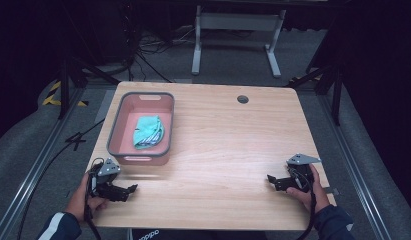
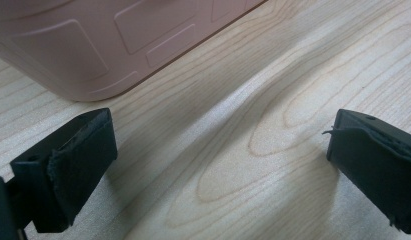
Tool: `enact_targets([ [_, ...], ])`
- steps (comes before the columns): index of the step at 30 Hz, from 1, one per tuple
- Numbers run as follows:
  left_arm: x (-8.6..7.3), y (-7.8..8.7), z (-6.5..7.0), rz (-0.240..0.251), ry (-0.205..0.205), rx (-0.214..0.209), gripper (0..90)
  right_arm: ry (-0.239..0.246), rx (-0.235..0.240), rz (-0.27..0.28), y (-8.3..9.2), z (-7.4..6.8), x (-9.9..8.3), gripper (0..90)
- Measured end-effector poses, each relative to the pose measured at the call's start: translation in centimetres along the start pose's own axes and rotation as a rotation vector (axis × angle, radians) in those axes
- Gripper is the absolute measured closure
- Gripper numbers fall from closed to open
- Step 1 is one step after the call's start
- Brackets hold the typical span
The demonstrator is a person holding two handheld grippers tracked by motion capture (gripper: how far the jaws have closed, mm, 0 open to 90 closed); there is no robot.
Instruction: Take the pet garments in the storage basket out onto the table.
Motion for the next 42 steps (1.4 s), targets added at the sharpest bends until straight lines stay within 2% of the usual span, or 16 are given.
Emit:
enact_targets([
  [3, 0.0, 0.0, 0.0, -0.001, -0.001, 0.002, 0.0, 0.003, 0.002, 0.0, 0.0, 0.0, 0.0, 0.5],
  [4, 0.0, 0.1, -0.1, -0.005, -0.014, 0.005, 0.0, 0.003, 0.002, 0.0, 0.0, 0.0, 0.0, 0.5],
  [10, -0.2, 0.2, 0.2, -0.005, 0.012, 0.012, 0.4, 0.002, 0.001, 0.0, 0.0, 0.0, 0.0, 0.5],
  [13, -0.2, 0.7, 0.0, -0.033, -0.013, -0.02, 1.2, 0.0, -0.001, 0.0, 0.0, 0.0, 0.0, 0.5],
  [15, -0.3, 1.0, -0.1, -0.029, -0.002, -0.003, 8.0, -0.002, -0.002, 0.0, 0.0, 0.0, 0.0, 0.6],
  [17, -0.3, 1.5, -0.1, -0.031, -0.026, -0.004, 17.6, 0.0, -0.001, 0.0, 0.0, 0.0, 0.0, 0.5],
  [21, -0.2, 2.4, 0.1, -0.033, -0.021, 0.011, 19.3, 0.003, 0.002, 0.0, 0.0, 0.0, 0.0, 0.5],
  [22, -0.1, 2.9, 0.2, -0.021, -0.034, 0.019, 22.3, 0.003, 0.002, 0.0, 0.0, 0.0, 0.0, 0.5],
  [25, 0.1, 4.8, 0.4, 0.038, -0.016, 0.035, 22.1, 0.002, 0.002, 0.0, 0.0, 0.0, 0.0, 0.6],
  [27, 0.3, 5.7, 0.2, 0.078, -0.037, 0.044, 22.1, 0.002, 0.002, 0.0, 0.0, 0.0, 0.0, 0.5],
  [28, 0.4, 6.0, 0.3, 0.08, -0.015, 0.053, 22.2, 0.002, 0.002, 0.0, 0.0, 0.0, 0.0, 0.5],
  [29, 0.6, 6.4, 0.1, 0.079, -0.03, 0.072, 22.1, 0.002, 0.002, 0.0, 0.0, 0.0, 0.0, 0.5],
  [31, 0.9, 6.7, 0.1, 0.077, -0.022, 0.109, 22.3, 0.002, 0.001, 0.0, 0.0, 0.0, 0.0, 0.6],
  [34, 1.7, 7.7, 0.3, 0.115, -0.041, 0.1, 23.2, 0.002, 0.001, 0.0, 0.0, 0.0, 0.0, 0.6],
  [39, 3.5, 9.3, 0.2, 0.185, -0.034, 0.14, 22.5, 0.003, 0.003, 0.0, 0.0, 0.0, 0.0, 0.5],
  [42, 4.5, 9.6, -0.1, 0.192, -0.047, 0.137, 20.1, 0.003, 0.003, 0.0, 0.0, 0.0, 0.0, 0.6],
])
Point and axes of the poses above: each handheld gripper's, and its own axes: y roughly backward along the jaws, x roughly out of its top, z roughly to its right, the point moved 1 cm from there along -y, roughly forward along the jaws, and after that the axes turned 5 degrees about -y, right-handed, at the moved point
